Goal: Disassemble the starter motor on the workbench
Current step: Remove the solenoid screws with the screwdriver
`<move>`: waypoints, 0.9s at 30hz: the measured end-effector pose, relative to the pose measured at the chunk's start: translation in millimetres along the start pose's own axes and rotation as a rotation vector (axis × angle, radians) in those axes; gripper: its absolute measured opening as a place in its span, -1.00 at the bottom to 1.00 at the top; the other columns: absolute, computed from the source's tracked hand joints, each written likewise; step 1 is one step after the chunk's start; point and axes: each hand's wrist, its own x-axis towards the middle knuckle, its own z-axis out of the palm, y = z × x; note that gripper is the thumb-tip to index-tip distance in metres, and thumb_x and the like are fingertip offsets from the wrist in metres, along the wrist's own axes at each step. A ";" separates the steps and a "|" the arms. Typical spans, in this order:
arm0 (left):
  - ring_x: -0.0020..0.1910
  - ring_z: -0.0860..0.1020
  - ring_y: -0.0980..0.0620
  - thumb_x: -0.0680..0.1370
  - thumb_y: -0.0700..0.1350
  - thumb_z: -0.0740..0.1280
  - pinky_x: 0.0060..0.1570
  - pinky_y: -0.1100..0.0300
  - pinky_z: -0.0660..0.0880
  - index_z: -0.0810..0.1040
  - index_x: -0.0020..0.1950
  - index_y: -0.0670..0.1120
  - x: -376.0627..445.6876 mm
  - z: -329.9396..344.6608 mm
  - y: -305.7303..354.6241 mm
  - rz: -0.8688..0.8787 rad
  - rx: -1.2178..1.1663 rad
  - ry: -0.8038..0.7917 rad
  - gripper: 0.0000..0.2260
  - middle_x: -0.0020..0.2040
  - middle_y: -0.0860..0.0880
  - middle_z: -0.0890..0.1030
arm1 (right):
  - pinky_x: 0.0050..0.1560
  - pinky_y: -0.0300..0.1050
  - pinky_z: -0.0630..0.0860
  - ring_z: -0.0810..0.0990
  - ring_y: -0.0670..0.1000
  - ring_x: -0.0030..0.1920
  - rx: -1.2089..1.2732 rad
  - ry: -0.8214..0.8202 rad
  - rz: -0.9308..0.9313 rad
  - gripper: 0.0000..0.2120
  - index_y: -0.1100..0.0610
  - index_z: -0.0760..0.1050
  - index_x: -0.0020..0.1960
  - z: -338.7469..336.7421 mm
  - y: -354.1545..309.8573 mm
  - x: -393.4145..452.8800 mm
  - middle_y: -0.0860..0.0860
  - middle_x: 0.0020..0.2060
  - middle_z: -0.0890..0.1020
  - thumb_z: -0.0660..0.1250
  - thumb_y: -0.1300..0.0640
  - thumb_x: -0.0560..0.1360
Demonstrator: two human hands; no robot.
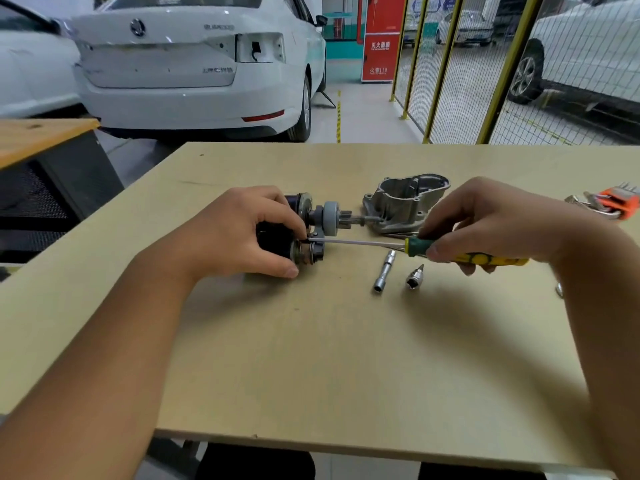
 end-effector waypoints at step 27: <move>-0.12 0.54 0.01 0.43 0.11 0.28 -0.12 -0.04 0.54 0.72 -0.06 0.17 8.0 15.0 13.2 -0.071 0.256 0.141 -0.77 -0.11 0.11 0.56 | -0.38 0.04 0.63 0.70 0.08 -0.35 0.024 0.048 -0.033 -0.82 -0.12 0.73 -0.09 -3.9 4.7 0.6 0.02 -0.28 0.72 0.56 0.11 0.35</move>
